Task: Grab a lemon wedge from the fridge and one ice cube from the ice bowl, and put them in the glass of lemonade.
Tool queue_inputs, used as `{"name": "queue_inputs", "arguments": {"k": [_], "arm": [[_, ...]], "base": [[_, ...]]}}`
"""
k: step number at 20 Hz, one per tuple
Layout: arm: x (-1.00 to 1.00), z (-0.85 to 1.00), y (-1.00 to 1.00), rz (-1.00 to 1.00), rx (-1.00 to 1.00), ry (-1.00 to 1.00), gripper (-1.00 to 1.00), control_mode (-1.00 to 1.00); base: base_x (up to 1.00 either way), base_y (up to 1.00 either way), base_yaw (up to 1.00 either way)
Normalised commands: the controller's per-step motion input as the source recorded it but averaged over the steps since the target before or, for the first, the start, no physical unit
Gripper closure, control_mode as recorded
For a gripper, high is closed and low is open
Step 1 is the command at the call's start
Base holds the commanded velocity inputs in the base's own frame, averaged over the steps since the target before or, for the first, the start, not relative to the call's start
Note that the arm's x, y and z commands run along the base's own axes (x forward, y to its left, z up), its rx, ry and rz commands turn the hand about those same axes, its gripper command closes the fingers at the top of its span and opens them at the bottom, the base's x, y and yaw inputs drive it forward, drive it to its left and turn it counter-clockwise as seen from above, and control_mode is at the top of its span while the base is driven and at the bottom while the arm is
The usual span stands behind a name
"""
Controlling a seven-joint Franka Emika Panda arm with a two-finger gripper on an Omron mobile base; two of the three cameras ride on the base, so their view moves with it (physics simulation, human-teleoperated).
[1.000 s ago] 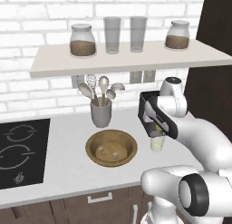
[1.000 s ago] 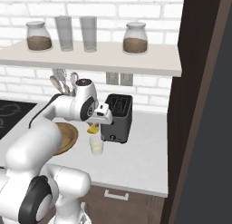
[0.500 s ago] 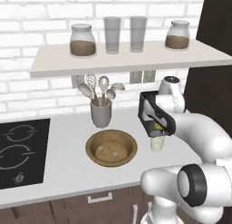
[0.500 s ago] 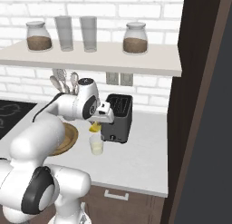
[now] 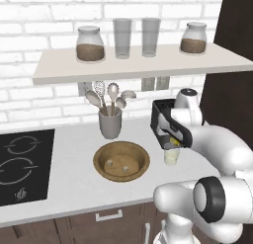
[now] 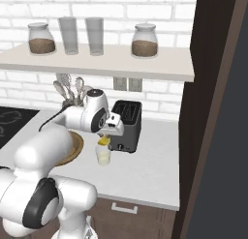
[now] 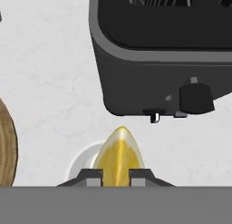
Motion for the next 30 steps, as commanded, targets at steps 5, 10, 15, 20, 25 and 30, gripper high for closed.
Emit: {"name": "queue_inputs", "arguments": {"k": [5,10,15,20,25,30], "arm": [[-0.04,-0.02,0.10,0.00,0.00,-0.09,1.00,-1.00],[-0.01,-0.01,0.11,0.00,0.00,-0.14,1.00,-1.00],[0.00,-0.07,-0.07,0.00,0.00,-0.08,1.00,-1.00],[-0.02,-0.11,-0.04,0.00,0.00,-0.01,1.00,-1.00],[-0.01,0.00,0.00,0.00,0.00,0.00,1.00,-1.00],[0.00,0.00,0.00,0.00,0.00,0.00,-1.00,-1.00]], "base": [[0.00,0.00,0.00],[0.00,0.00,0.00],[0.00,0.00,0.00],[0.00,0.00,0.00],[0.00,0.00,0.00],[0.00,0.00,0.00]]}}
